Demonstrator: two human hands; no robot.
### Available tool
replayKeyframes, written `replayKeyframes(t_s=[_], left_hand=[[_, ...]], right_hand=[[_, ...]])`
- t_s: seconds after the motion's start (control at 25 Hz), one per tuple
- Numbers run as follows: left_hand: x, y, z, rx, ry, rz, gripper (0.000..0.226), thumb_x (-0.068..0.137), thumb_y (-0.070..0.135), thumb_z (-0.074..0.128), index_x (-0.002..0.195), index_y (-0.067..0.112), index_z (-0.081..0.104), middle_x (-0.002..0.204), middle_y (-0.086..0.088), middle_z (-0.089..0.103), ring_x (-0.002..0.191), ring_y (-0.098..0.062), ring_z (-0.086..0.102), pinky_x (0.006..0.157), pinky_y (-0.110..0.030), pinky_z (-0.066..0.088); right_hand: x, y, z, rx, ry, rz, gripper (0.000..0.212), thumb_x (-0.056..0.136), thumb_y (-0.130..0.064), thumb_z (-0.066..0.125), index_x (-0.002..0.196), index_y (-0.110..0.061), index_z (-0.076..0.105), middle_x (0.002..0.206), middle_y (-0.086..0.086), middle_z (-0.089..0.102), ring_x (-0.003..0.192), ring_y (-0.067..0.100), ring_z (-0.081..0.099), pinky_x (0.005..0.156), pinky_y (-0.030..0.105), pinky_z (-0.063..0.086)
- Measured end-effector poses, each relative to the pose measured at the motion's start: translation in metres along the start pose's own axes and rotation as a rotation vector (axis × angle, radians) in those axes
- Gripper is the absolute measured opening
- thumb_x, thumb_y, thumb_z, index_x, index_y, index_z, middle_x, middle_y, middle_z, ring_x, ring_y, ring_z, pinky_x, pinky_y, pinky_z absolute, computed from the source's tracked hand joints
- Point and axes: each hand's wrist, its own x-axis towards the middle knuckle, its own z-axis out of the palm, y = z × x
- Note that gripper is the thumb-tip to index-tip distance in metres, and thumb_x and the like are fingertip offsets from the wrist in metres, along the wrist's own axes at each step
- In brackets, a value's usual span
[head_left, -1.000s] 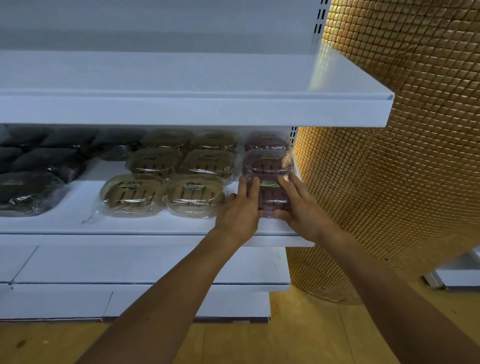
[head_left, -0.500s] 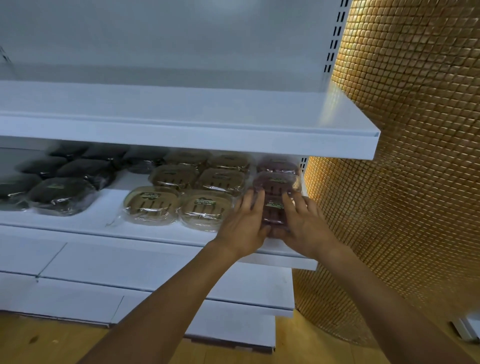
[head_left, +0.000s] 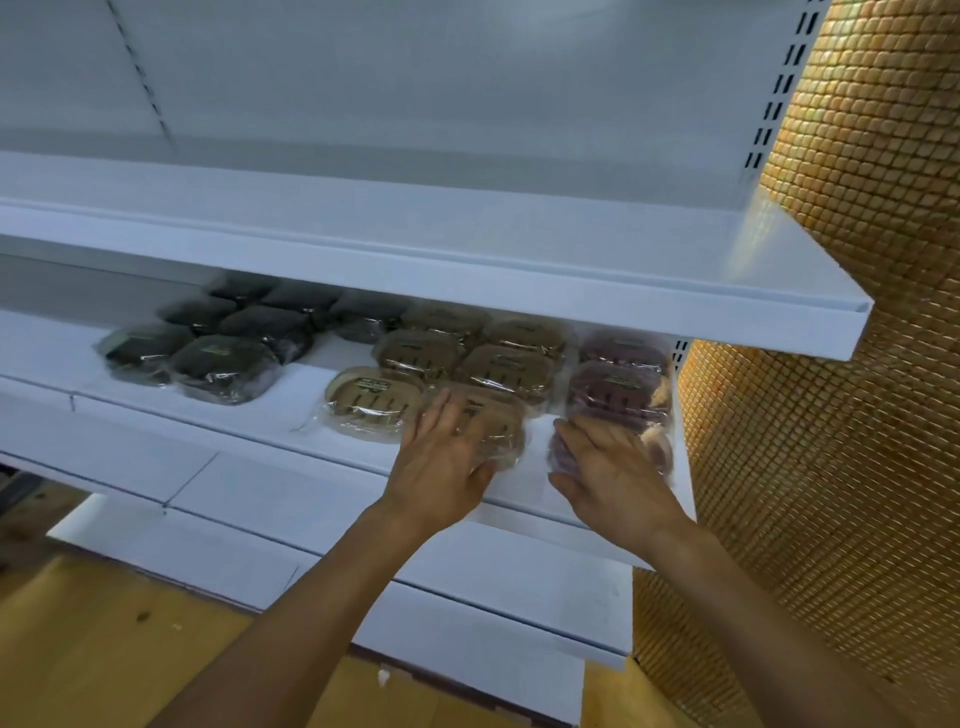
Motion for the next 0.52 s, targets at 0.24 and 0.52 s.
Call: replayKeyframes(t_s=[0.24,0.52], left_hand=[[-0.012,-0.036,-0.007,-0.028,-0.014,-0.085,0.067,0.093,0.044,0.059,0.15,0.037,0.024,0.16,-0.002,0.027,0.15,-0.026,0.017,0.12,-0.05,0.021],[-0.027,-0.097,-0.021,-0.071,-0.043,-0.058,0.069,0.096,0.046,0.054,0.155,0.033,0.019,0.163,0.0,0.02,0.152,-0.021,0.011,0.122,-0.044,0.012]], right_hand=[[0.018,-0.041,-0.002,0.099,-0.03,-0.054,0.063,0.097,-0.038,0.054,0.153,-0.026,0.027,0.155,-0.002,0.034,0.142,0.02,0.029,0.117,0.034,0.017],[0.046,-0.108,0.012,0.068,-0.024,-0.003,0.06,0.097,-0.041,0.052,0.151,-0.024,0.032,0.157,-0.005,0.03,0.143,0.017,0.026,0.117,0.03,0.018]])
